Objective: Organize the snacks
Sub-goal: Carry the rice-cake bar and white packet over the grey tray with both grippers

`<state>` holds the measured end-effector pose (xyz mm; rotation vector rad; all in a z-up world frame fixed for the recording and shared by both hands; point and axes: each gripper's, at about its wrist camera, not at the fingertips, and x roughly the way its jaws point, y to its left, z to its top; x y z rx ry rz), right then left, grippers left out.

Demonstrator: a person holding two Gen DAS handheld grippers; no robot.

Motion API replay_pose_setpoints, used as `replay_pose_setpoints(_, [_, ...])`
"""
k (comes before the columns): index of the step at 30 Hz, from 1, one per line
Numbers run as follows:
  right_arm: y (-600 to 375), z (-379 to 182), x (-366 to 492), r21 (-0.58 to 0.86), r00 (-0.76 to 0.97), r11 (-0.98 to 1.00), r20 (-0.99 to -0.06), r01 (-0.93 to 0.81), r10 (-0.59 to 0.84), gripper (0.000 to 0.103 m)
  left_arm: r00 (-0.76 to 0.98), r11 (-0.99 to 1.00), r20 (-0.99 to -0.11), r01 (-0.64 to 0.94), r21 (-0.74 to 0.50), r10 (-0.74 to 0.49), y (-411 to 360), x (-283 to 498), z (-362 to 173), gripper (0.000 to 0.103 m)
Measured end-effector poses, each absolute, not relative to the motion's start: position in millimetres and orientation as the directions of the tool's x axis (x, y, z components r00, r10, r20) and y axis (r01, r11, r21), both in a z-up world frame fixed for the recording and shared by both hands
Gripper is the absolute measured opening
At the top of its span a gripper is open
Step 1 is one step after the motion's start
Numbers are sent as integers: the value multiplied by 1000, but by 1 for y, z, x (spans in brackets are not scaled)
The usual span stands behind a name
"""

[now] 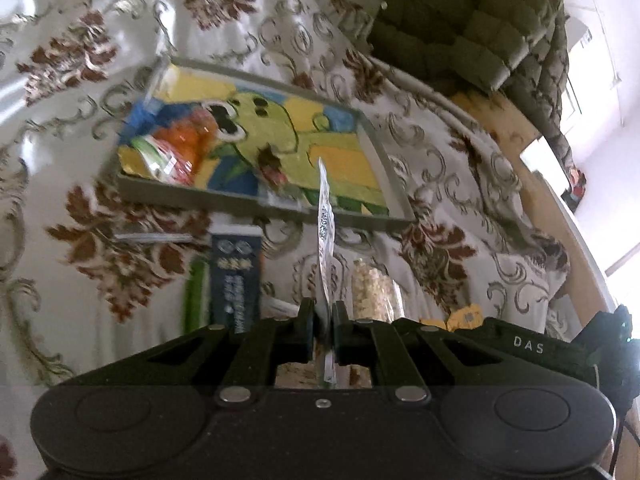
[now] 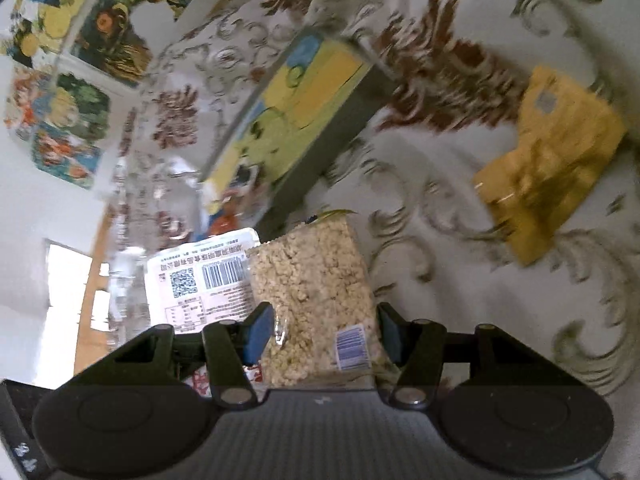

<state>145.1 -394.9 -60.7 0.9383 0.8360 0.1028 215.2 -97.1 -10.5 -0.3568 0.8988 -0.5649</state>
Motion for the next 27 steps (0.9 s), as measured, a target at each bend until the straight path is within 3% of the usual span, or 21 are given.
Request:
replay_pose_setpoints(17, [-404, -43, 198, 799, 809, 589, -424, 123, 406, 62, 568, 800, -578, 294, -523, -586, -93, 272, 22, 8])
replay_pose_setpoints(27, [-408, -46, 271, 796, 849, 589, -404, 142, 340, 63, 593, 826, -592, 262, -499, -546, -112, 343, 25, 8])
